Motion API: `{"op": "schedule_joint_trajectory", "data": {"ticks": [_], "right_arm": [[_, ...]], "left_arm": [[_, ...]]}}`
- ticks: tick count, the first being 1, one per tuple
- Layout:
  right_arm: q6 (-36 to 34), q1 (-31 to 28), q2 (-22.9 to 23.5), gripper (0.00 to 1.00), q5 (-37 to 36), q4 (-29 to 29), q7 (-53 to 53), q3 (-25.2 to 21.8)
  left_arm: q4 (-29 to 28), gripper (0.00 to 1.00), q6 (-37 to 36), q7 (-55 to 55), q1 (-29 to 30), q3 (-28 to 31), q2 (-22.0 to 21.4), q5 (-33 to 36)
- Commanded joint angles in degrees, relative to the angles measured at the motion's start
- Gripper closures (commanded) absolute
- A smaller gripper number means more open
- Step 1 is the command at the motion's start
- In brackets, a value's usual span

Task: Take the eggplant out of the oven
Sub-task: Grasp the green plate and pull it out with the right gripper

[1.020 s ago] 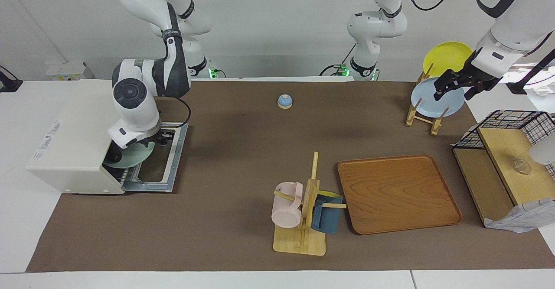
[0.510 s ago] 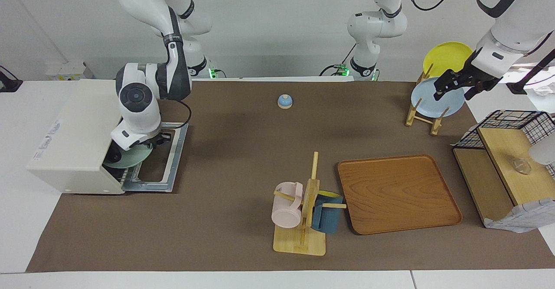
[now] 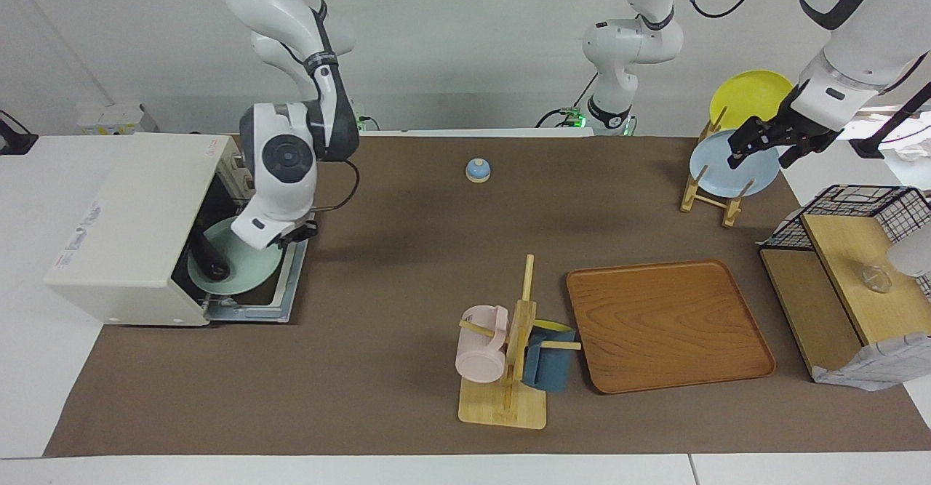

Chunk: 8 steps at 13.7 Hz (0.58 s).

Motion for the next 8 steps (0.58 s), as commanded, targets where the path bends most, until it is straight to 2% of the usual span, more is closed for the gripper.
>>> {"op": "schedule_joint_trajectory", "data": {"ticks": [1,3,5,8], "right_arm": [[-6.6,6.0,6.7,1.0,1.1,10.4,6.4,0.2],[-11.7,9.8,11.8,1.0,5.7,18.6,10.1,0.1],[-16.5,14.4,19.4,1.0,8.7,29.6,17.6,0.8],[-18.6,17.3,31.2,1.0,12.8,46.0,24.7,4.6]], "left_arm": [[-1.4,0.0,-1.9,-0.8,0.5,0.3,-1.7,-0.2],[-1.5,0.0,-2.1,-0.9,0.6,0.5,-1.9,-0.2],[-3.6,0.0,-1.3,-2.1,0.6,0.6,-2.9,0.1],[-11.2,0.0,1.4,-3.0,0.3,0.5,-6.5,2.0]]}}
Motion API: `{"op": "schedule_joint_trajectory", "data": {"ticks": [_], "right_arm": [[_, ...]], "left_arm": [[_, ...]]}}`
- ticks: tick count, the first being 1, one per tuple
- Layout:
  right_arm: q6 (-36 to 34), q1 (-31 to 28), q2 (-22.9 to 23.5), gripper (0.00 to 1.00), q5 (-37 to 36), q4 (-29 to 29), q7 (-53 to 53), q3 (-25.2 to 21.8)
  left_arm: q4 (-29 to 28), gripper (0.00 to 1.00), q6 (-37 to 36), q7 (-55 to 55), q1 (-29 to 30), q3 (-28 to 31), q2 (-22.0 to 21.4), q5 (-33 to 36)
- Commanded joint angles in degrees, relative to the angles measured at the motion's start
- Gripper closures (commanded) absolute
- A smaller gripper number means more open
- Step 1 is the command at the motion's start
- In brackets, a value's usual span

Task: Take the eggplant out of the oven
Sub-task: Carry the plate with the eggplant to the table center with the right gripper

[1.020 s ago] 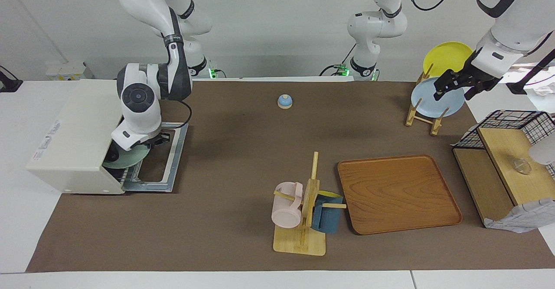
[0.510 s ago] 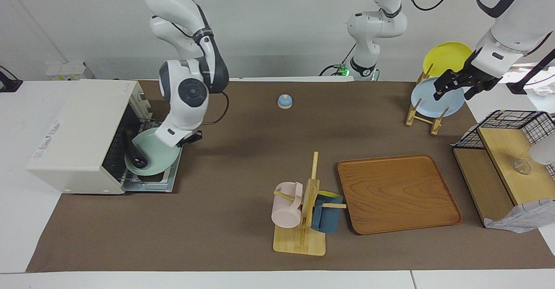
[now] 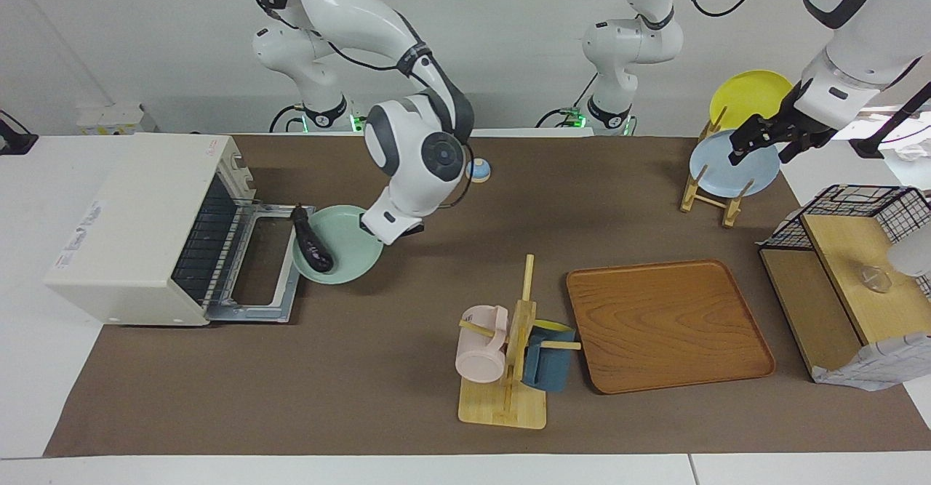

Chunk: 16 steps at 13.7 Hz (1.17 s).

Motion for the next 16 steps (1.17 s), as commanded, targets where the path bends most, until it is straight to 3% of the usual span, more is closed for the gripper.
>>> {"op": "schedule_joint_trajectory", "data": {"ticks": [1,3,7,8,9,10,11,14,15,16], "right_arm": [[-3.4,1.4,12.8,1.0,1.6,17.6,6.4,3.5],[-3.0,2.2,15.4,1.0,1.6,20.8,12.2,6.0],[1.3,4.3,15.7,1.0,1.8,20.8,18.4,8.6],[1.7,4.4,15.6,0.96,1.8,20.7,18.7,8.6],[2.2,4.7,15.6,0.79,1.8,20.7,18.9,8.6],[3.4,4.9,15.5,0.52,1.3,20.7,19.0,8.5],[5.0,4.3,14.4,0.48,1.2,20.7,18.9,8.5],[4.4,-2.7,8.4,0.48,1.5,18.7,15.9,8.1],[4.4,-5.3,5.6,0.49,1.3,15.1,13.3,8.1],[4.9,-7.9,1.9,0.57,1.2,8.9,10.4,8.0]], "left_arm": [[-9.1,0.0,2.5,-3.2,-0.2,-0.3,-5.5,2.1],[-10.3,0.0,2.5,-4.6,-0.1,-0.4,-6.3,2.1],[-13.0,0.0,5.4,-4.8,0.0,-0.5,-7.5,2.1],[-14.4,0.0,6.8,-5.1,-0.4,-0.7,-8.3,2.1],[-16.6,0.0,8.9,-5.2,-0.6,-0.8,-9.2,2.1],[-19.4,0.0,12.3,-5.2,-0.6,-0.9,-10.5,2.0],[-21.8,0.0,15.3,-5.2,-0.7,-1.0,-11.5,2.0],[-24.1,0.0,20.2,-5.6,-3.5,-1.1,-9.8,1.8],[-26.2,0.0,23.7,-6.4,-5.0,-1.1,-9.1,1.0],[-28.2,0.0,27.7,-9.3,-8.6,-1.1,-7.8,-0.6]]}}
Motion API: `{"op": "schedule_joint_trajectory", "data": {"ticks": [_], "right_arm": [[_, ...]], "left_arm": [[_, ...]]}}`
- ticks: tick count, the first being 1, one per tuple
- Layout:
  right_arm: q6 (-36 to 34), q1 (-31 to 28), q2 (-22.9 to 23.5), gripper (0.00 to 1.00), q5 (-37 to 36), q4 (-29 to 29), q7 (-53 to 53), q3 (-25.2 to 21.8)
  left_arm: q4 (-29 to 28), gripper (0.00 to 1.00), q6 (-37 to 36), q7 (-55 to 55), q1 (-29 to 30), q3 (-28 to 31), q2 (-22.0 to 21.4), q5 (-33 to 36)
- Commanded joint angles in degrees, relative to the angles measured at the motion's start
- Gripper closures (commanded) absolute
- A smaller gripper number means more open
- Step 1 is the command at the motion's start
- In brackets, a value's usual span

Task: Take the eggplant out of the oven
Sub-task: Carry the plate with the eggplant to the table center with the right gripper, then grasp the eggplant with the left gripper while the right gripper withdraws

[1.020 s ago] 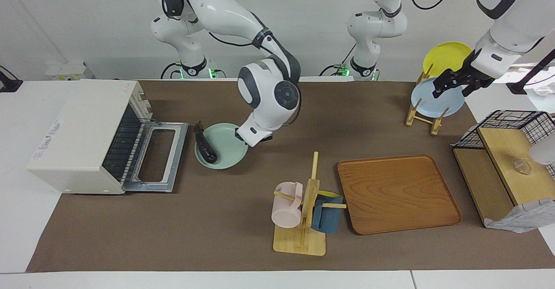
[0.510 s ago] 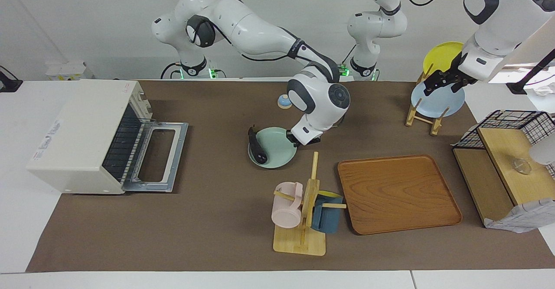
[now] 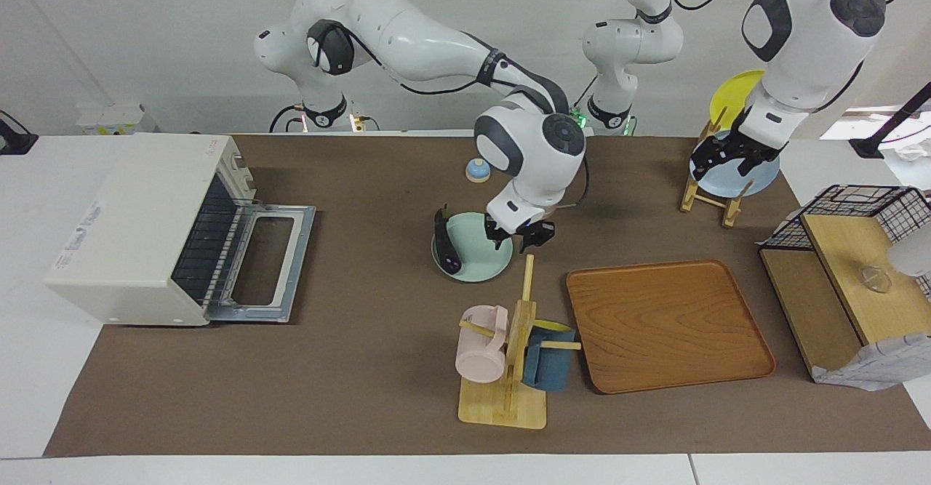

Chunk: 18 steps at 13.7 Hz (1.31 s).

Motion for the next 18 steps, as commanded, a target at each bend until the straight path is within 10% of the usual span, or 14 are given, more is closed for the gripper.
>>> {"op": "schedule_joint_trajectory", "data": {"ticks": [1,3,8,11,14,18], "right_arm": [[3.1,-7.9,-10.3,0.68,0.5,-17.4,-6.1,0.9],[8.7,-13.1,-15.8,0.95,0.4,-29.4,-12.2,0.9],[14.0,-21.8,-20.6,0.99,-5.8,-44.0,-23.9,0.9],[16.3,-24.6,-22.1,0.99,-6.0,-49.1,-24.3,0.9],[18.0,-26.3,-23.0,0.99,-9.5,-52.6,-27.2,0.9],[17.1,-27.6,-23.5,0.99,-11.0,-53.0,-28.7,0.9]], "left_arm": [[-5.3,0.0,10.2,-9.3,-10.1,0.2,2.9,-1.8],[-4.7,0.0,17.7,-22.8,-21.0,0.2,8.1,-2.0],[-1.0,0.0,38.1,-43.9,-39.2,0.3,20.5,-5.1],[9.3,0.0,40.9,-49.7,-42.7,0.3,31.4,-5.2],[10.2,0.06,41.2,-49.2,-42.9,0.4,33.4,-5.0],[9.9,0.67,41.1,-49.2,-42.8,0.3,33.5,-5.0]]}}
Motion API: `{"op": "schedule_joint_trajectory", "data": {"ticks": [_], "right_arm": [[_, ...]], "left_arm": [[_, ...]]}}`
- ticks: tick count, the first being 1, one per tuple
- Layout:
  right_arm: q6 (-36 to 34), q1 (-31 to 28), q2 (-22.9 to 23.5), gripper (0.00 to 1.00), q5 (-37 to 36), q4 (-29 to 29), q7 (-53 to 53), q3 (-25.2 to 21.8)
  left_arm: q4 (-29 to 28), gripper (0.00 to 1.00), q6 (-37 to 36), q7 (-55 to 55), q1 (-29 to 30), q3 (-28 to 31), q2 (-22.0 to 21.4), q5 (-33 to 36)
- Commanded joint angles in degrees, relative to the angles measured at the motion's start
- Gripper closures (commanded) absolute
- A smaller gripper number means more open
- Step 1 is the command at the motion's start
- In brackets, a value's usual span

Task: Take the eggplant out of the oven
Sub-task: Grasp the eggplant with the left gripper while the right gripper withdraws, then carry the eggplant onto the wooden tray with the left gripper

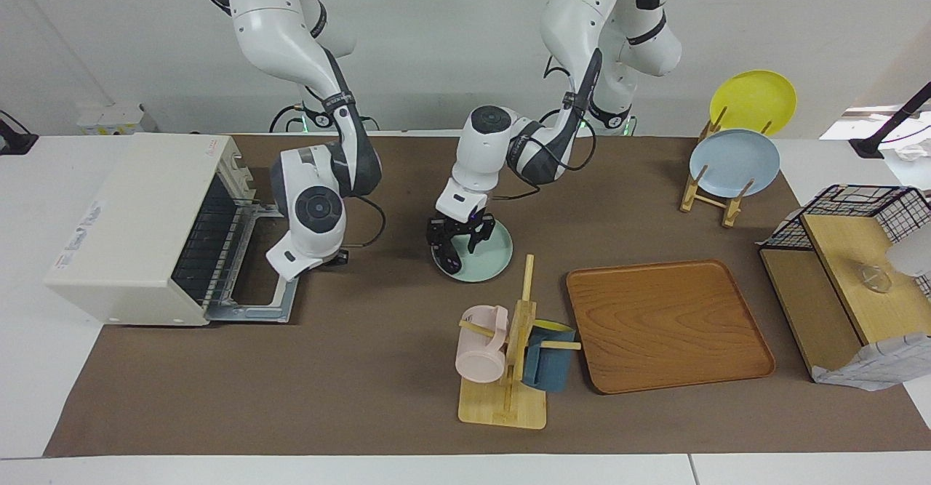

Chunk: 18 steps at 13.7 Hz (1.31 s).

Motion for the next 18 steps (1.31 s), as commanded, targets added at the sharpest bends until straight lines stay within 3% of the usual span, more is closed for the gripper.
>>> {"op": "schedule_joint_trajectory", "data": {"ticks": [1,5,8,11,14,18], "right_arm": [[0.6,-1.1,-2.0,0.99,-2.2,-2.4,-1.7,0.9],[-3.4,-1.4,-2.1,0.99,-5.3,-0.7,-7.1,0.9],[-5.5,-2.6,-4.4,0.99,-6.2,-0.3,-12.7,0.8],[-6.9,-6.7,-8.8,0.99,-6.1,-0.3,-19.3,1.0],[-7.8,-11.0,-12.4,0.98,-5.4,-0.4,-25.4,1.0],[-9.1,-14.2,-14.4,0.97,-5.2,-0.4,-30.0,1.1]], "left_arm": [[-0.1,0.72,0.5,-0.1,-1.1,0.9,0.1,-0.8],[-1.9,0.76,1.3,-0.1,-1.2,0.9,0.0,-0.8],[-1.4,1.0,-0.5,-2.2,-1.6,1.2,-0.2,-0.9],[-0.6,1.0,-3.7,-2.3,-0.5,1.7,-1.7,-0.5],[-1.8,1.0,-11.1,-0.4,3.0,1.7,-9.4,-0.4],[-1.4,1.0,-21.9,18.9,14.1,1.6,-11.4,-0.4]]}}
